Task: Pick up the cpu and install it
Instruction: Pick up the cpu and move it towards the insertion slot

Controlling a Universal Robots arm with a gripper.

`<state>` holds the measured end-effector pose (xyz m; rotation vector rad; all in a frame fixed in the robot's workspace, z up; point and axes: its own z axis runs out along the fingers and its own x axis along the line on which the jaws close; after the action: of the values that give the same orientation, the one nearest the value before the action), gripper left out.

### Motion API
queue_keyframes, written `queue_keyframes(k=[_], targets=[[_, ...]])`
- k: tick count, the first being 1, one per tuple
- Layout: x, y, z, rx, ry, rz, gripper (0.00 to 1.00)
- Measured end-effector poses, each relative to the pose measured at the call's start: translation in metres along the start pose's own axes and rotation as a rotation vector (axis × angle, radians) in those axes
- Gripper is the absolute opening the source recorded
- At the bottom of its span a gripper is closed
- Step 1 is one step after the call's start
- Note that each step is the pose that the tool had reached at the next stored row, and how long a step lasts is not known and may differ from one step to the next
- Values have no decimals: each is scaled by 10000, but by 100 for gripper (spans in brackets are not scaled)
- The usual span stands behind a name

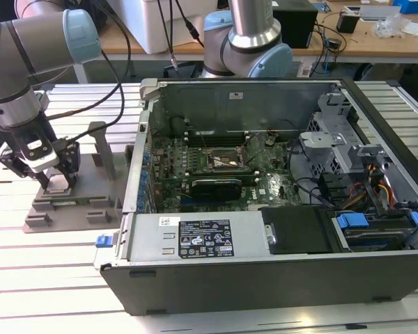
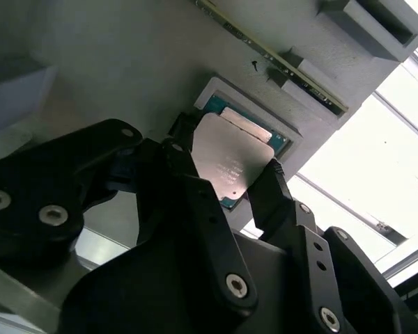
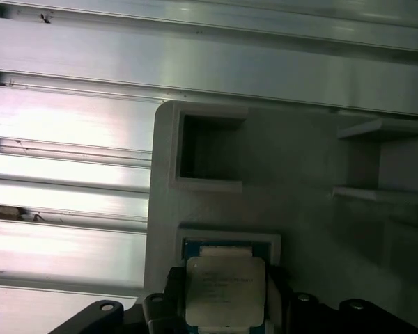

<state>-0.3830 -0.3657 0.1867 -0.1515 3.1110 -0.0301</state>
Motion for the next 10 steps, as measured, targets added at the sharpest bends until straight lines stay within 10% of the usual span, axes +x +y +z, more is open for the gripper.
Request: queue_keyframes(k=[10], targets=[[0, -1, 1, -1, -2, 0, 55]])
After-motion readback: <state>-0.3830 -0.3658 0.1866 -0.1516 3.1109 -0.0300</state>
